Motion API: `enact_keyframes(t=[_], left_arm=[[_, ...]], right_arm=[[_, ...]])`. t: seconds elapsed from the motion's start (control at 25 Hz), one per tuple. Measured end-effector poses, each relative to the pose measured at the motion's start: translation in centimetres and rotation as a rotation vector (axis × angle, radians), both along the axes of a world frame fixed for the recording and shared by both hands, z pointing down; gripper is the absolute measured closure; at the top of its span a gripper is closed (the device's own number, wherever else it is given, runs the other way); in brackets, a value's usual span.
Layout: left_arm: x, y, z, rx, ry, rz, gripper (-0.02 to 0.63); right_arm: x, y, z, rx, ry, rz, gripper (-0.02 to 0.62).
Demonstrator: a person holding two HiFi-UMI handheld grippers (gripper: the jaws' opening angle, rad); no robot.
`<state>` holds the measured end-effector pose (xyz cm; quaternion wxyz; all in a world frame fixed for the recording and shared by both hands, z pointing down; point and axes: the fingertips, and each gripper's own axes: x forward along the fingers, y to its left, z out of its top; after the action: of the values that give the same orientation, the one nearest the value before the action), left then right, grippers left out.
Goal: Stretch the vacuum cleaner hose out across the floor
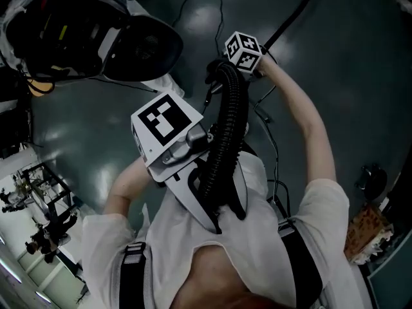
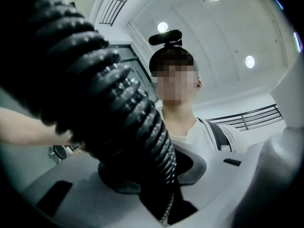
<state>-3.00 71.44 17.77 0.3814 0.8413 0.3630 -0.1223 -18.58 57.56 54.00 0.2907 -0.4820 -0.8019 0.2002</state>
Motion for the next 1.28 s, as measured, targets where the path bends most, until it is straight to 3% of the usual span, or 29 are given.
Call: enact_keyframes(t=[0.08,0.2,0.32,0.4,0.48,0.56,0.64,0.8,0.92,1.08,1.16,1.28], left_arm=[[-0.7,-1.6,0.8,-0.031,-0.028,-0.088,0.456],[-0.3,-2.5,4.4,0.035,-0.188,-0.234,0.456],[-0.2,-4.0,6.3,0.020,-0.207,-0.388,0.460],[0.0,-5.7,6.8,0.007,-0.198,-0.492,0.460],[0.5,-7.1,7.3,0.040,-0.212,-0.572,0.460],[1.2,-7.4,7.7,0.111,-0.227,-0.608,0.459],[1.6,-7.2,7.7,0.177,-0.245,-0.620,0.459],[1.8,-7.5,6.8,0.199,-0.270,-0.610,0.459],[2.1,-7.9,6.8,0.259,-0.366,-0.632,0.459],[0.2,-8.5,7.5,0.253,-0.468,-0.692,0.456],[0.1,-7.7,7.5,0.267,-0.483,-0.662,0.456],[1.8,-6.2,6.5,0.303,-0.442,-0.550,0.456]], right_arm=[[-1.6,-4.2,-0.8,0.126,-0.115,0.283,0.439],[0.0,-14.8,-2.2,0.361,-0.181,0.859,0.472],[7.2,-24.2,-5.0,0.568,-0.157,1.464,0.474],[13.4,-27.7,-7.4,0.650,-0.132,1.841,0.474],[18.2,-29.1,-9.6,0.693,-0.123,2.097,0.472],[20.1,-29.1,-11.2,0.728,-0.140,2.158,0.473],[20.4,-28.7,-12.6,0.755,-0.172,2.129,0.474],[21.4,-27.8,-15.4,0.785,-0.243,2.112,0.477],[22.9,-27.0,-18.0,0.828,-0.299,2.115,0.479],[23.6,-25.6,-21.8,0.959,-0.353,2.068,0.480],[24.0,-25.0,-23.7,1.040,-0.382,2.030,0.480],[23.3,-23.8,-27.2,1.145,-0.466,1.948,0.480]])
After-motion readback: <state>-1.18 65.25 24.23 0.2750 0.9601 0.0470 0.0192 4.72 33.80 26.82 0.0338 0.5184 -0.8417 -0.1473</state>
